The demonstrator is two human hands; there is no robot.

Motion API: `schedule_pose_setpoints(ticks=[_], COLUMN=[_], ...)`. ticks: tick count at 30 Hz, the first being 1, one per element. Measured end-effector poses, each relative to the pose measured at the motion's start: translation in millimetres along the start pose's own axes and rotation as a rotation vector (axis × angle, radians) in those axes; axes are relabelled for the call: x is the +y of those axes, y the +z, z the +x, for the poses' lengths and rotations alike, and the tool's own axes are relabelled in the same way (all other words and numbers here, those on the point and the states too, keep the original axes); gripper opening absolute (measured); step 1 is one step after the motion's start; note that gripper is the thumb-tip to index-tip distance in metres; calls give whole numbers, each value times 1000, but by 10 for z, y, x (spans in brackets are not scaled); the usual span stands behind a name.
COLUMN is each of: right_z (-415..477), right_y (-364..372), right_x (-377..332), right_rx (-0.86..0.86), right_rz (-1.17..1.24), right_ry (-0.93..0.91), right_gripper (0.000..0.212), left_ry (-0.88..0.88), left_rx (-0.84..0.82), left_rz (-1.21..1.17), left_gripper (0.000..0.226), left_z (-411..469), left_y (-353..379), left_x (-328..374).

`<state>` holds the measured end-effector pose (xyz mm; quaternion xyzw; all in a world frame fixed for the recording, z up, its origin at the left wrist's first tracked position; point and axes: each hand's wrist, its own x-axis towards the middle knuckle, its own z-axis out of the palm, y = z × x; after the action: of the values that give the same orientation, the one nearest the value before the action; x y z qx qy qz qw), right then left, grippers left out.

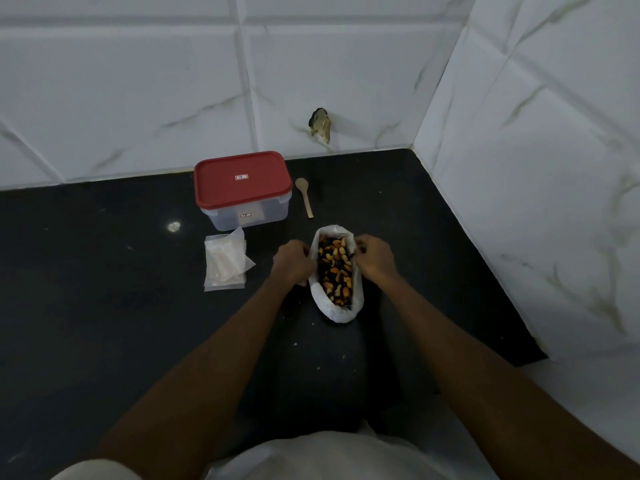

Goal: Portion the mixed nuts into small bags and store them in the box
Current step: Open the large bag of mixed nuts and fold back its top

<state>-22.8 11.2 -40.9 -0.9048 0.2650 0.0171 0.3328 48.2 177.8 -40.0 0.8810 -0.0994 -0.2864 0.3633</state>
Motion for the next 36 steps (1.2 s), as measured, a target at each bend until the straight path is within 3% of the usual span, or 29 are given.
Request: schedule_pose_setpoints(ticks=[3, 8, 14, 18, 22, 28, 36], right_z=[69, 172, 197, -1, -282, -407, -425], right_y=[-26, -23, -141, -206, -183, -105, -60], right_x=[5, -19, -18, 55, 199, 176, 148], right_rx=[-1, -17, 37, -19, -140, -116, -87], right_rz=[-1, -16, 79, 104, 155, 41, -10], right_ry=[5, -65, -95, 35, 120, 55, 64], right_gripper=[28, 26, 23, 23, 15, 23, 23], left_ry=[-52, 60, 93, 37, -33, 5, -63], left_rx=[-38, 56, 185, 52, -85, -21, -2], left_rz=[-56, 9, -114, -103, -179, -166, -284], left_gripper=[22, 34, 38, 63, 60, 61, 37], left_z=[69, 179, 147, 10, -211, -278, -284], left_y=[-57, -42, 81, 123, 241, 334, 316], left_x=[57, 126, 158, 40, -57, -19, -18])
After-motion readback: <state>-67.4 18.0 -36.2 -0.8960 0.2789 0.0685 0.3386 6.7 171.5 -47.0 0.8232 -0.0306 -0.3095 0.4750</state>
